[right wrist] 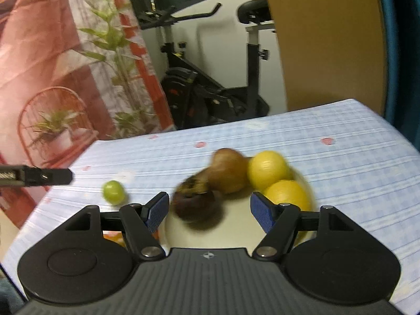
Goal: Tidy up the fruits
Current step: 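Move the right tool to the large green fruit and close on it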
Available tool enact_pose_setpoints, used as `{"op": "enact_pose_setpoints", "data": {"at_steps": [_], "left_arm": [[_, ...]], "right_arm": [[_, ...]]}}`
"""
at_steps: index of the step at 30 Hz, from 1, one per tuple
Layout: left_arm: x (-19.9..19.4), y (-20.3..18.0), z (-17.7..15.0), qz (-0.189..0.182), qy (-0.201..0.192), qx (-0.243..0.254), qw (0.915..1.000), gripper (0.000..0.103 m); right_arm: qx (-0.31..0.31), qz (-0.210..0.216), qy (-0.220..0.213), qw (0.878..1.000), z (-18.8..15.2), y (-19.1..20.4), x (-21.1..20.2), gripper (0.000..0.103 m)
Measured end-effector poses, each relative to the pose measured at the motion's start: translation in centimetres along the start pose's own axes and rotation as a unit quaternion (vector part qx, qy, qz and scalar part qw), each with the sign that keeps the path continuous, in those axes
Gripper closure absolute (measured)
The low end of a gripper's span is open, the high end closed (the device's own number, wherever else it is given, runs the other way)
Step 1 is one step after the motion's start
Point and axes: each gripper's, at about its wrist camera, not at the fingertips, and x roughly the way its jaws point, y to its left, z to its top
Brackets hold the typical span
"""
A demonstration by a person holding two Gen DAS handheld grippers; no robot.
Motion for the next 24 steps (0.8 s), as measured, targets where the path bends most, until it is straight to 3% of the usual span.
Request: {"op": "enact_pose_setpoints", "data": {"at_steps": [8, 18, 24], "left_arm": [[-1.6, 1.5, -2.4, 0.006, 0.002, -0.009, 0.9999, 0.025], [-1.9, 2.1, -4.0, -0.002, -0.008, -0.03, 0.9995, 0.026], [-1.4, 2.2, -5.0, -0.006, 0.003, -0.038, 0.9993, 0.026]], "right_arm": [[-0.027, 0.038, 0.022, 0.999, -2.3, 4.2, 0.3, 0.032], [-0.052, 0.048, 0.054, 0.996, -4.5, 6.1, 0.7, 0.032], [-0.076, 0.069, 0.074, 0.992, -5.9, 7.0, 0.4, 0.042]]}}
